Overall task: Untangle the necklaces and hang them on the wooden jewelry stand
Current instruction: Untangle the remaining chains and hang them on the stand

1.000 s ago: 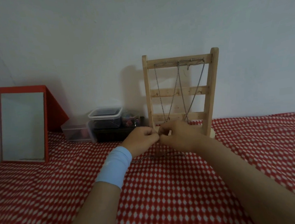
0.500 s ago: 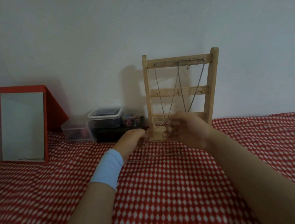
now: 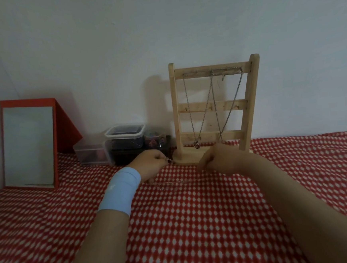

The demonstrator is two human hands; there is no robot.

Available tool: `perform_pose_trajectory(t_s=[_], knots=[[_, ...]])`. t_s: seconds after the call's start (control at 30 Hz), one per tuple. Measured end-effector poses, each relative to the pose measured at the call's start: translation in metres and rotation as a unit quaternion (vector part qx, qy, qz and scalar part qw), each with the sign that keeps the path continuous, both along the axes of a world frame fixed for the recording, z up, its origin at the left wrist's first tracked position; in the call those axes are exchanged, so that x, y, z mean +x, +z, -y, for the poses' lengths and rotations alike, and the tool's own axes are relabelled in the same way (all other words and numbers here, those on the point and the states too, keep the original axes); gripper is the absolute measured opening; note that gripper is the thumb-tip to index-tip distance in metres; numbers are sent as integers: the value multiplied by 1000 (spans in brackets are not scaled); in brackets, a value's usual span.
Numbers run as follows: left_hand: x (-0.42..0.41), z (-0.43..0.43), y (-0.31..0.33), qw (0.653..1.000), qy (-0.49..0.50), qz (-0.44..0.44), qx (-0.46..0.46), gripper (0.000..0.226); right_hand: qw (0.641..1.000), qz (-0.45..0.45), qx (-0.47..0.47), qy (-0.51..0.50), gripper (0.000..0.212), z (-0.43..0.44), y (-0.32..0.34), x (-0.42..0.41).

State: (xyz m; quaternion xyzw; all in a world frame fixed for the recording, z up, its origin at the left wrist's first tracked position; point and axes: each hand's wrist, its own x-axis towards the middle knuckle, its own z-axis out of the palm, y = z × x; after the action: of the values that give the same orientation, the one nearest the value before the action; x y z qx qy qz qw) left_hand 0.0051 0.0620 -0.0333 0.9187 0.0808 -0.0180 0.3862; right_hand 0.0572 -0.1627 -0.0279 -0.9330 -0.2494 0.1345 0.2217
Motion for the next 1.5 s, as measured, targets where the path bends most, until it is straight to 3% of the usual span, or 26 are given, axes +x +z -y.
perform_pose_trajectory(t_s=[0.07,0.17,0.27,0.37,0.47,0.7,0.83,1.0,1.1,1.17,1.23,1.3,1.37,1.43,1.5], knots=[[-1,3,2,998,-19,-21,55,14,998,12,-46,36,27,-2,0,-4],[-3,6,4,991,-20,-49,123,19,995,27,-68,70,39,-4,-2,-7],[-3,12,5,960,-37,-42,273,38,994,19,-77,75,47,-6,-3,-7],[-5,29,9,974,-123,19,192,25,990,13,-104,92,54,-7,-1,-7],[-11,49,8,955,-214,-54,197,29,988,14,-121,98,56,-6,0,-6],[-8,41,0,953,-175,-13,245,29,985,57,-152,59,22,-2,0,-4],[-5,40,-3,954,-168,-43,244,24,981,121,-127,87,29,-12,-9,-6],[-7,31,5,963,-159,-12,219,16,989,59,-78,111,18,-15,-8,-12],[-8,14,14,989,-110,27,96,21,991,42,-67,107,16,-12,-8,-12],[-9,8,18,989,-55,46,-131,24,992,29,-66,105,15,-10,-7,-13],[-11,5,24,925,12,83,-370,27,992,21,-68,102,10,-10,-5,-13],[-10,-5,29,880,74,136,-449,28,992,12,-80,95,1,-9,-3,-13],[-4,-26,29,900,149,202,-358,26,990,13,-112,87,7,-7,-1,-10],[3,-50,24,921,231,255,-186,23,987,9,-153,58,3,-4,0,-7],[4,-70,19,930,273,244,-37,32,983,-13,-184,21,11,1,3,-5]])
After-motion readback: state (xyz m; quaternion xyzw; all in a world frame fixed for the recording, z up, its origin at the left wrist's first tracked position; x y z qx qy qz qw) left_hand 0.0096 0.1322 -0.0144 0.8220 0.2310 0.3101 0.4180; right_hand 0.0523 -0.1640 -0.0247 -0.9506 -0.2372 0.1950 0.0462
